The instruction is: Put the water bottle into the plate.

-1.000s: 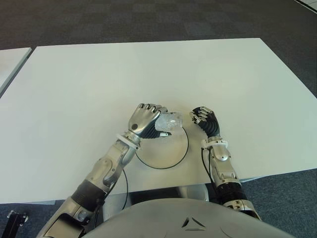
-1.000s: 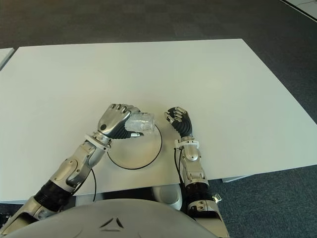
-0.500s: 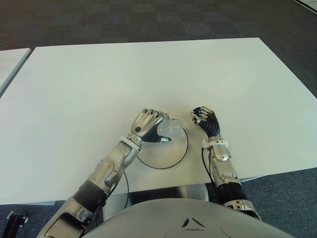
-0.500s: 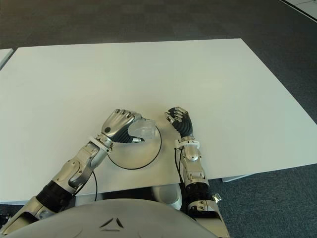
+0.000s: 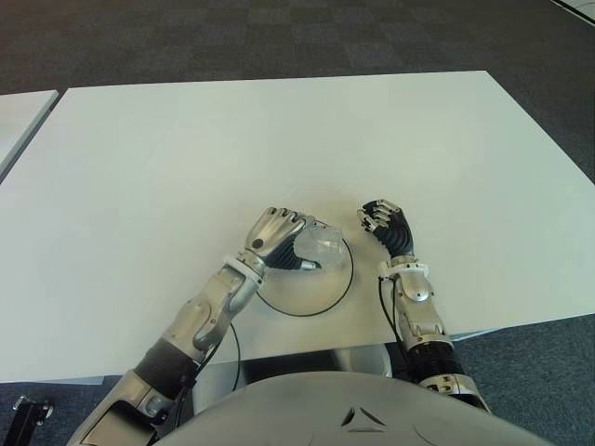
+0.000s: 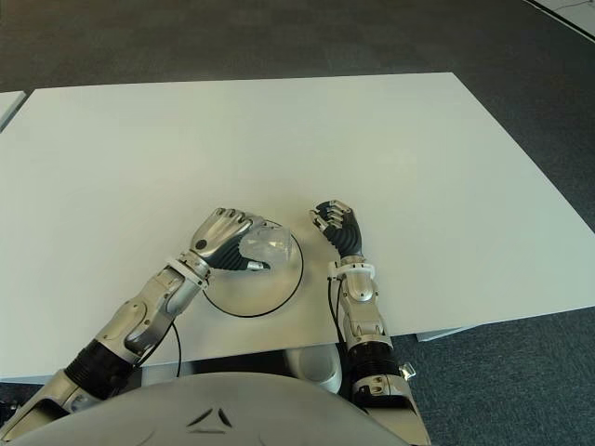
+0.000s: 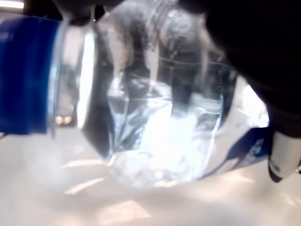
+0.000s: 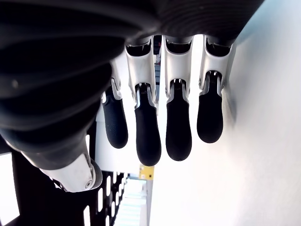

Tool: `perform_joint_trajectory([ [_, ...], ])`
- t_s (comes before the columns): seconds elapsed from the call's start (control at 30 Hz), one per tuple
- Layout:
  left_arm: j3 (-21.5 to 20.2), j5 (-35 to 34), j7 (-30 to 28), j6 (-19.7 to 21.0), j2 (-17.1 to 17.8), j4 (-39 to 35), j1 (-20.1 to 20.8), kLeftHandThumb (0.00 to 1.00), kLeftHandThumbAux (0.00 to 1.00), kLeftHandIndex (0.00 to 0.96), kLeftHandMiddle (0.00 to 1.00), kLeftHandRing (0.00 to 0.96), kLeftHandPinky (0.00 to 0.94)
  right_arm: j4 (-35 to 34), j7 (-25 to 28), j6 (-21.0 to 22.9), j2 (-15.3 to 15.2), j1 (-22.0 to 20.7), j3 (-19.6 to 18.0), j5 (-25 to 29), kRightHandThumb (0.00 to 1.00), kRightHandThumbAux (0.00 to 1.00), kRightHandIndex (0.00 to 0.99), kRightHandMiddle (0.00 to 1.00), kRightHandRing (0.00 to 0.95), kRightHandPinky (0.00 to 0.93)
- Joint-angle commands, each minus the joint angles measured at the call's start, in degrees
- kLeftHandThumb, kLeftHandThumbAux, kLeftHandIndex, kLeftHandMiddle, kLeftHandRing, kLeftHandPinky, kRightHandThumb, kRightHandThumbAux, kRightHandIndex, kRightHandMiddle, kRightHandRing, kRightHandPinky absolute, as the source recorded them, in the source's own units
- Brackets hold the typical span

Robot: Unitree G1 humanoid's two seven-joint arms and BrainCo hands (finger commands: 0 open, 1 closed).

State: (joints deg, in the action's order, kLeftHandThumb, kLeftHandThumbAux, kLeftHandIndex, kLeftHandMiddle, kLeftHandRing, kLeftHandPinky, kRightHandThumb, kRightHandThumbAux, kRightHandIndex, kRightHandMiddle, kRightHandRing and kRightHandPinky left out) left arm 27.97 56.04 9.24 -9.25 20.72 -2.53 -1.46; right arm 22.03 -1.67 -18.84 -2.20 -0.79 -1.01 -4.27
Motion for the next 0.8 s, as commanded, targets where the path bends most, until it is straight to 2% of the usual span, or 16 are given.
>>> perform_joint_trajectory([
  [0.03, -0.3, -1.7, -1.1, -1.6, 0.8, -1.4, 0.2, 0.742, 0.692, 0.405, 0.429, 0.464, 0.453, 0.2, 0.0, 0.8, 0.1, -0.2, 0.2, 0.1, 0.709, 0.725, 0.434, 0.583, 0.575, 0.578],
  [0.1, -0.3, -2.0, -1.6, -1.9, 1.1, -1.5, 0.4, 0.715, 0.699, 0.408, 0.377, 0.399, 0.397, 0.3, 0.0, 0.8, 0.1, -0.2, 0.2, 0.0, 0.709, 0.725, 0.434, 0.583, 0.575, 0.577],
  [0.13, -0.3, -2.2, -2.3, -2.1, 1.4, -1.8, 0.4, 0.669, 0.678, 0.371, 0.36, 0.379, 0.375, 0.4, -0.1, 0.8, 0.1, -0.2, 0.2, 0.0, 0.709, 0.725, 0.434, 0.583, 0.575, 0.577],
  [0.17, -0.4, -2.3, -2.8, -2.3, 1.6, -2.1, 0.5, 0.571, 0.657, 0.309, 0.328, 0.34, 0.329, 0.4, -0.1, 0.7, 0.1, -0.2, 0.2, 0.0, 0.709, 0.725, 0.434, 0.584, 0.575, 0.578],
  [0.2, -0.5, -2.6, -3.5, -2.5, 2.0, -2.5, 0.5, 0.536, 0.65, 0.287, 0.316, 0.326, 0.313, 0.4, -0.1, 0.7, 0.1, -0.2, 0.2, 0.0, 0.709, 0.725, 0.434, 0.585, 0.576, 0.578],
  [0.23, -0.5, -2.8, -4.0, -2.6, 2.1, -2.8, 0.5, 0.43, 0.648, 0.234, 0.281, 0.284, 0.266, 0.4, -0.1, 0.7, 0.1, -0.2, 0.2, 0.0, 0.71, 0.725, 0.435, 0.585, 0.576, 0.578],
  [0.3, -0.8, -3.4, -5.3, -2.8, 2.6, -3.7, 0.4, 0.361, 0.654, 0.199, 0.254, 0.253, 0.233, 0.4, -0.1, 0.5, 0.2, -0.3, 0.2, 0.1, 0.71, 0.725, 0.435, 0.583, 0.575, 0.577],
  [0.6, -1.7, -6.2, -9.1, -3.3, 3.3, -6.6, -0.2, 0.171, 0.715, 0.118, 0.182, 0.168, 0.152, 0.4, 0.0, 0.3, 0.2, -0.3, 0.3, 0.1, 0.709, 0.726, 0.434, 0.571, 0.567, 0.571],
  [0.8, -2.2, -7.8, -11.0, -3.2, 3.5, -8.5, -0.6, 0.111, 0.746, 0.09, 0.164, 0.146, 0.143, 0.4, 0.0, 0.2, 0.3, -0.3, 0.2, 0.2, 0.709, 0.726, 0.434, 0.577, 0.573, 0.582],
])
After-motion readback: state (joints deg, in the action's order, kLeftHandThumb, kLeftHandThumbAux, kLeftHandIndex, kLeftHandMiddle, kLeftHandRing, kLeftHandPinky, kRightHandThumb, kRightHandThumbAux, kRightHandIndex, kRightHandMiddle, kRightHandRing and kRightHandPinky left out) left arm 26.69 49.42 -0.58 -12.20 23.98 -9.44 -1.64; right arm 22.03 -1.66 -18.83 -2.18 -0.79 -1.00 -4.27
